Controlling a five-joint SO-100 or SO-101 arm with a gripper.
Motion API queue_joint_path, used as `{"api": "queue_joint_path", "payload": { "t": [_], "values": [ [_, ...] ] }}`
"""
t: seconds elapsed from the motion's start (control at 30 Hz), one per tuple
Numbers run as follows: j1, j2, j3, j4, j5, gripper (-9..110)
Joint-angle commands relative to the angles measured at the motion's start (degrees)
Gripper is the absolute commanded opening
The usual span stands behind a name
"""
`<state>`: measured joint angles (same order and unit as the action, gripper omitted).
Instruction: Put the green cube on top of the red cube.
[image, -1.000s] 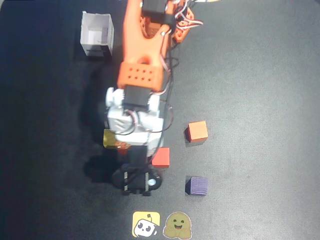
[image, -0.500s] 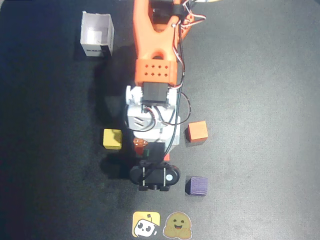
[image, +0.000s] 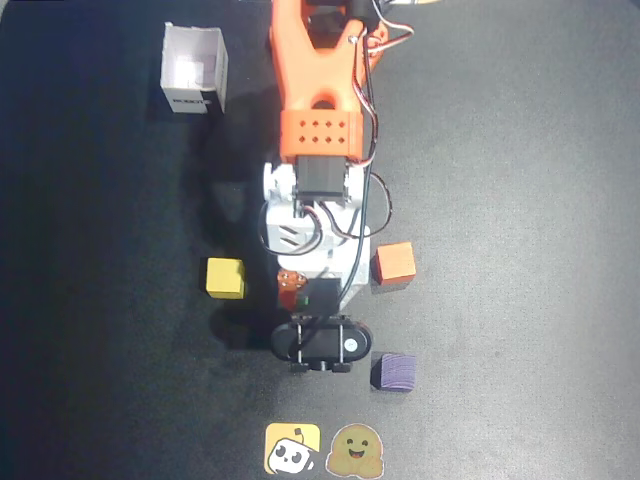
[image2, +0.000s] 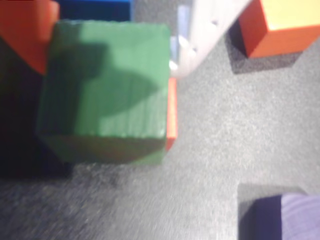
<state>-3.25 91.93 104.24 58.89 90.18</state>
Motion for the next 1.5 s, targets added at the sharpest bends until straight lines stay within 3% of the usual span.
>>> {"api": "queue_joint_path", "payload": {
  "t": [0.0,1.47],
  "values": [
    [-0.5,4.1,-0.5,-0.9,0.5,6],
    [-2.0,10.5,17.3,-14.2,-0.3,6]
  ]
}}
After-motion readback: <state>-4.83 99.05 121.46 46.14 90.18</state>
